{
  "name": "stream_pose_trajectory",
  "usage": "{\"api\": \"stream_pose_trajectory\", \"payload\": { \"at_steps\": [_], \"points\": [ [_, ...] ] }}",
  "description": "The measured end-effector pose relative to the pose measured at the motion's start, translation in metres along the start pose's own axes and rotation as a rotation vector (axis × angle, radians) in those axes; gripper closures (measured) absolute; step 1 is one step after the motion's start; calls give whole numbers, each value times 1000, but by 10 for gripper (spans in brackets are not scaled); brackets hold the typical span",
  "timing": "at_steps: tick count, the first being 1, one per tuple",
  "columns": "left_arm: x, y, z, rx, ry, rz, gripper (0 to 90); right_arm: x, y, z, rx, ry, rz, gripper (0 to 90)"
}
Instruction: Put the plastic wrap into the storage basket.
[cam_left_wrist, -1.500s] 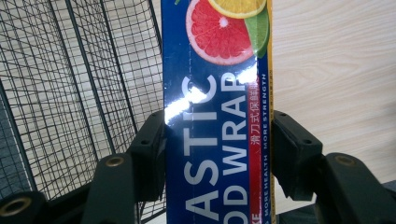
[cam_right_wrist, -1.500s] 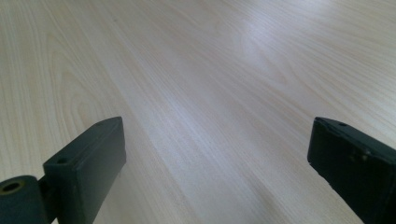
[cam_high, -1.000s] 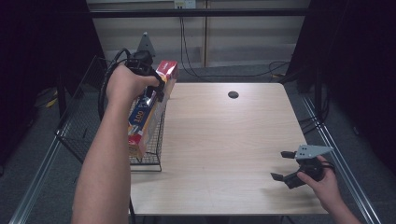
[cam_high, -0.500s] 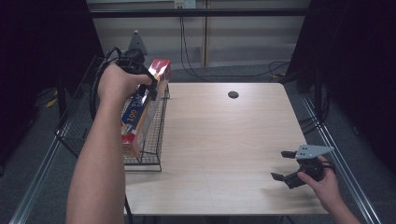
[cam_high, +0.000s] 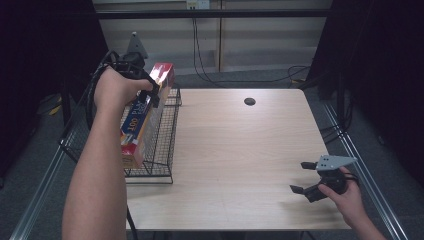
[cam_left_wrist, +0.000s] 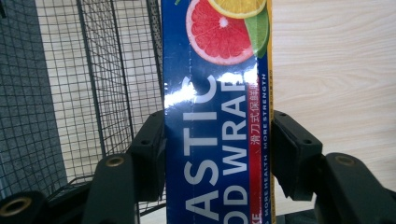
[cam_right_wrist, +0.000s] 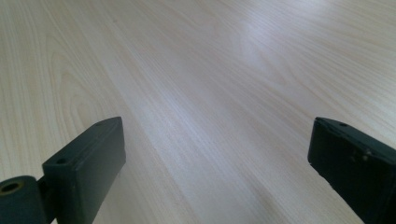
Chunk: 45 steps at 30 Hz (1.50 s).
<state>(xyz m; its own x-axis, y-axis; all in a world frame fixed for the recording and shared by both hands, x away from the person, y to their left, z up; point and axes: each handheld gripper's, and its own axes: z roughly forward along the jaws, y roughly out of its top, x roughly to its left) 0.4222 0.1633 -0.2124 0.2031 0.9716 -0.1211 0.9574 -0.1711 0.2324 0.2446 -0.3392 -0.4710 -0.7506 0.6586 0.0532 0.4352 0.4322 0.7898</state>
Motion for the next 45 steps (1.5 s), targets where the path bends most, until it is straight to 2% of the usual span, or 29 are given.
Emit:
{"api": "stream_pose_trajectory", "payload": {
  "at_steps": [16,27,33,38,41,45],
  "points": [
    [20,-6,-5,-12,16,-39,445,0,0,1,5,-4,2,44],
    [32,-7,-6,-7,20,-44,445,1,0,3,1,1,2,44],
    [38,-8,-6,-13,16,-70,445,1,0,3,5,-6,0,44],
    [43,-9,-7,-14,22,-75,445,1,0,3,5,-7,0,44],
    [46,-9,-8,-17,24,-78,445,1,0,4,-7,11,13,44],
    [50,-9,-9,-26,28,-89,445,1,0,4,-6,10,13,44]
  ]
}}
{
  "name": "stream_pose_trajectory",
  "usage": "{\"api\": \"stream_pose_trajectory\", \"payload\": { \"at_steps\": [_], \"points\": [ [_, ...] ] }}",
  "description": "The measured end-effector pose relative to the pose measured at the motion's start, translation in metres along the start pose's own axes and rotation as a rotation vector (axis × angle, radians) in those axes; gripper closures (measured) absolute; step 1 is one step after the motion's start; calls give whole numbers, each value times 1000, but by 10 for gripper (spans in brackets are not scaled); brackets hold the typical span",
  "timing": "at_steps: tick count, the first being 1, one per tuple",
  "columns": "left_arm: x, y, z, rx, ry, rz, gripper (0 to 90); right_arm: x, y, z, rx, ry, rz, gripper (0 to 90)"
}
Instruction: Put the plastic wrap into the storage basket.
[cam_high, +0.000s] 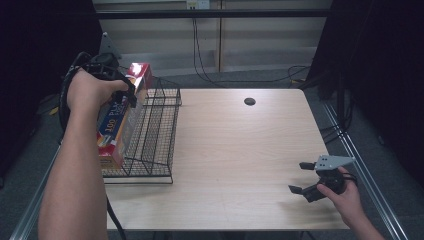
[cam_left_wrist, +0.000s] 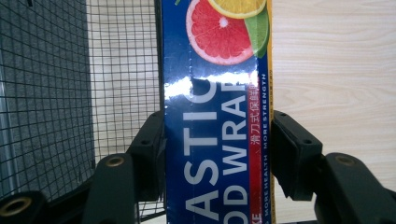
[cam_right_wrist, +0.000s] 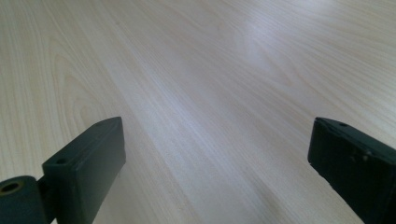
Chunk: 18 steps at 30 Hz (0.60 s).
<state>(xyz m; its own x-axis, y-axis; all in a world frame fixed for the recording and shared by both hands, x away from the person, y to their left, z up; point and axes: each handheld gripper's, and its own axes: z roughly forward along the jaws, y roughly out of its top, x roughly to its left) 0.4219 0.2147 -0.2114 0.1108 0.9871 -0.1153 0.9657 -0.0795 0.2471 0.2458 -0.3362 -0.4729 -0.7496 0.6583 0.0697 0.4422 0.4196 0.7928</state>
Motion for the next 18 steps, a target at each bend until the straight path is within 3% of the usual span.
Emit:
{"api": "stream_pose_trajectory", "payload": {
  "at_steps": [10,18],
  "points": [
    [12,4,4,-6,18,-23,444,-1,0,0,-4,1,4,44],
    [22,5,18,11,21,-54,444,-2,-1,1,0,-1,4,44]
  ]
}}
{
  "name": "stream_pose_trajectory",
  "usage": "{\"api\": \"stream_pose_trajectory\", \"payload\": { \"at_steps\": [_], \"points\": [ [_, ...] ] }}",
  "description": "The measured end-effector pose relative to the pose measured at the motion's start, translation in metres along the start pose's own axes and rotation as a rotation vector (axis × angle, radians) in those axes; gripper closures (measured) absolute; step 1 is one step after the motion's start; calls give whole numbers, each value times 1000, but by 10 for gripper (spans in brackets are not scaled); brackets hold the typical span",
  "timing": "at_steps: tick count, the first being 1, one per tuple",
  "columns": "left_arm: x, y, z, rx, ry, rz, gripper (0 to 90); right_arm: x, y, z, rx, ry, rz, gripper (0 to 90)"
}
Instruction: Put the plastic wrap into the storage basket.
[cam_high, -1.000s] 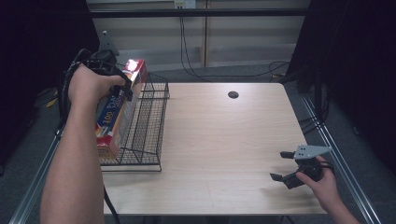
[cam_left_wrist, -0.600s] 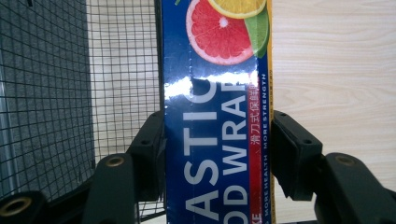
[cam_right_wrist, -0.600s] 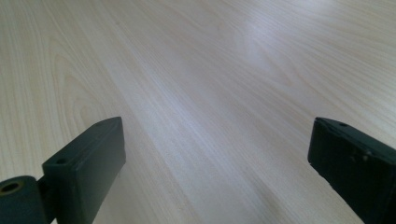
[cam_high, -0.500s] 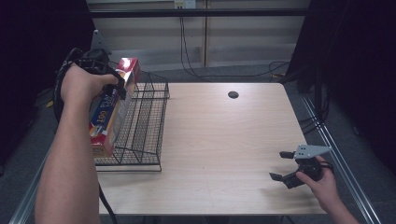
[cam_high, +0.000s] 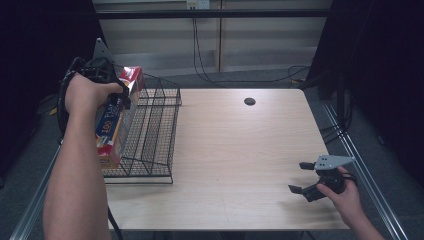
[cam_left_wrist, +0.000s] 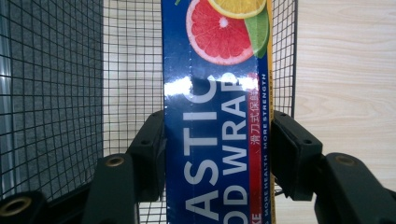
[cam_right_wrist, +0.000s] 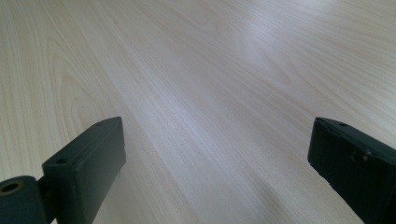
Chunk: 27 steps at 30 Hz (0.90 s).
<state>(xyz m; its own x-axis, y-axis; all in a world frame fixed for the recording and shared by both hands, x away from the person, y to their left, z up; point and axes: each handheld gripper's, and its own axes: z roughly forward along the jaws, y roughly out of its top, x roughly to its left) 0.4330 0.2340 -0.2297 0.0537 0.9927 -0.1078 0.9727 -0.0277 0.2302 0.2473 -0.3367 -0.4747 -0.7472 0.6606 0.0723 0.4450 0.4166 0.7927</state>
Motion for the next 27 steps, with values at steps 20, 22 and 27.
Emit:
{"api": "stream_pose_trajectory", "payload": {
  "at_steps": [20,22,27],
  "points": [
    [23,-6,11,-5,15,-33,444,1,2,3,3,-1,-6,44],
    [25,-6,12,0,13,-41,443,2,2,3,3,-1,-9,44],
    [30,-7,15,7,20,-44,443,2,2,4,7,4,-8,44]
  ]
}}
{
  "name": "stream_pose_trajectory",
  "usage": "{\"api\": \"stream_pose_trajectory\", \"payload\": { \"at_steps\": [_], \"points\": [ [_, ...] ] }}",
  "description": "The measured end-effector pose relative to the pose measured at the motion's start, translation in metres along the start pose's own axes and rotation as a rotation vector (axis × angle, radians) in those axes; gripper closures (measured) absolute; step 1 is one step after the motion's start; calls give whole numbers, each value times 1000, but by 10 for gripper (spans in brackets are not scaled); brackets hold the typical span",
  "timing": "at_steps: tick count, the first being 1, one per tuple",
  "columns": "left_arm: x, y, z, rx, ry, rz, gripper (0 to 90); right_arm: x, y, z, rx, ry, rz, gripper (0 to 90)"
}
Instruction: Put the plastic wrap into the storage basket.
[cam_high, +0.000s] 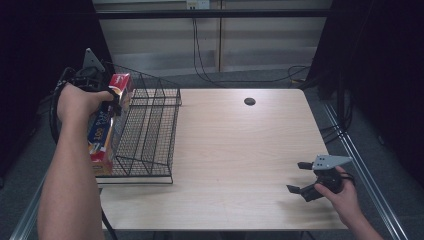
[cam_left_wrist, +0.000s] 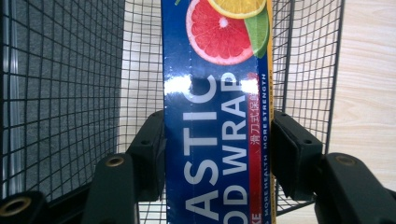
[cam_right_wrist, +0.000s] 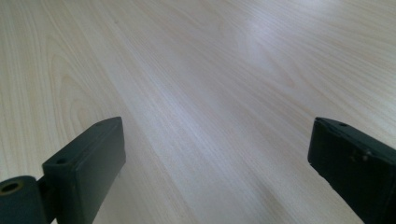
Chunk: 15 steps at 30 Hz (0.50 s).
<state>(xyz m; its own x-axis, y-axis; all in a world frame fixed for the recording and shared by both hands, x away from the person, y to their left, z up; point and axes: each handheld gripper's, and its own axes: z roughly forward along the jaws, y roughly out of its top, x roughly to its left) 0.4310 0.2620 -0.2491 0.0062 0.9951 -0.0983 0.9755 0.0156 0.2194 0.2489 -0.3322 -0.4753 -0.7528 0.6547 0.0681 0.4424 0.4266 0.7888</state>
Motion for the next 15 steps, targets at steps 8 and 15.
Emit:
{"api": "stream_pose_trajectory", "payload": {
  "at_steps": [8,15],
  "points": [
    [9,-1,9,10,12,-15,442,0,0,2,3,-4,-3,44],
    [11,-1,13,5,9,-32,440,1,0,3,6,-7,0,44]
  ]
}}
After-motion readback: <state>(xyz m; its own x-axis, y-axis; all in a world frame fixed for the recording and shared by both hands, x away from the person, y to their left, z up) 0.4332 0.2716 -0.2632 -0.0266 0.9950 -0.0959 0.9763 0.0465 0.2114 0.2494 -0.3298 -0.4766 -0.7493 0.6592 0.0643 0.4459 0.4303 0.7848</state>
